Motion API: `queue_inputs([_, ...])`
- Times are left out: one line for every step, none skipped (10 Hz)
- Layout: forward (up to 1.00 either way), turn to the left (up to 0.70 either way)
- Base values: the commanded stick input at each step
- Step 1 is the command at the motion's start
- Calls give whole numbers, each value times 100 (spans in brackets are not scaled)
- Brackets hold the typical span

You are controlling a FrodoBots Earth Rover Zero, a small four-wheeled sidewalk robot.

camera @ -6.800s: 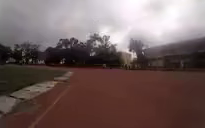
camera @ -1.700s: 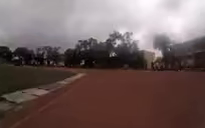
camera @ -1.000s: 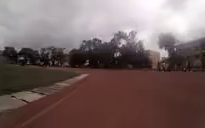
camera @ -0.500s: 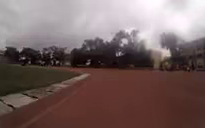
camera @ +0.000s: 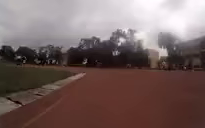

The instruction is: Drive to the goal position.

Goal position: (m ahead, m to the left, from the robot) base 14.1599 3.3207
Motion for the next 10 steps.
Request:
queue_inputs([70, 5])
queue_inputs([70, 5])
queue_inputs([70, 4])
queue_inputs([70, 1])
queue_inputs([70, 0])
queue_inputs([70, 0])
queue_inputs([70, -2])
queue_inputs([70, -5])
queue_inputs([70, -9])
queue_inputs([70, -10])
